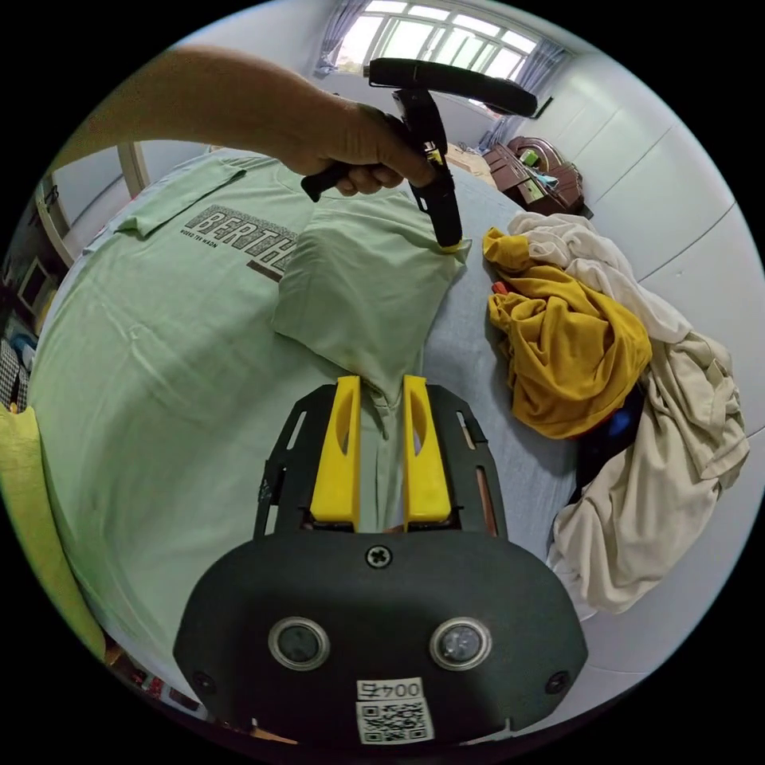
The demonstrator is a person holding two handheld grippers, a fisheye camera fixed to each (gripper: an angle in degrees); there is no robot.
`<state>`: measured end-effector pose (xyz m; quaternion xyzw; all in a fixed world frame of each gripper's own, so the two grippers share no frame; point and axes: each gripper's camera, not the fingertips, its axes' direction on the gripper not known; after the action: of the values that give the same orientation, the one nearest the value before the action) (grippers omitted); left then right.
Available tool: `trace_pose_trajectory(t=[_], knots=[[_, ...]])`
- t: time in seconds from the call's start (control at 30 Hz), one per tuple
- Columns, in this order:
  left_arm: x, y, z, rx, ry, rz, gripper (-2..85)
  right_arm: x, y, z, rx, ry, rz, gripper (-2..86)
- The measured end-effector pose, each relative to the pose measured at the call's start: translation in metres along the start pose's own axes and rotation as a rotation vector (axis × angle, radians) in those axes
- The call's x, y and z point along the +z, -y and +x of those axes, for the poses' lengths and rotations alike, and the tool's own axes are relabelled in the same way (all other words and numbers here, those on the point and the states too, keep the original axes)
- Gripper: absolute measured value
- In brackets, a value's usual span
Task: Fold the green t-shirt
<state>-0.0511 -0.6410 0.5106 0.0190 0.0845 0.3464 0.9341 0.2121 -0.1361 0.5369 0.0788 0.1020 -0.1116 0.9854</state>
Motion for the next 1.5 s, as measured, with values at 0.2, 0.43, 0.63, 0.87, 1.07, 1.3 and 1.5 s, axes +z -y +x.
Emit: trace_pose_trajectory(t=[0.2,0.43,0.63,0.87,1.07,1.3,1.5], knots=[[-0.001,0.018,0.009,-0.01,0.008,0.021,1.0,-0.016,-0.014,0.031,0.053,0.03,0.037,3.8],[-0.004,0.044,0.021,-0.013,0.009,0.061,0.8,-0.024,-0.051,0.102,0.344,0.154,0.082,3.4],[0.022,0.053,0.036,-0.02,0.045,0.02,0.9,-0.02,-0.065,0.122,0.373,0.174,0.057,3.5],[0.024,0.045,0.036,-0.054,-0.043,0.07,0.9,-0.033,-0.078,0.145,0.415,0.228,0.047,5.0],[-0.001,0.028,0.027,-0.1,-0.042,0.135,0.9,-0.063,-0.09,0.155,0.485,0.168,0.037,6.7],[-0.011,-0.005,0.057,-0.035,-0.022,0.137,0.9,-0.086,-0.06,0.137,0.384,0.189,0.07,5.4],[-0.004,-0.032,0.079,-0.041,0.068,0.059,0.9,-0.077,-0.056,0.14,0.386,0.207,-0.046,4.8]])
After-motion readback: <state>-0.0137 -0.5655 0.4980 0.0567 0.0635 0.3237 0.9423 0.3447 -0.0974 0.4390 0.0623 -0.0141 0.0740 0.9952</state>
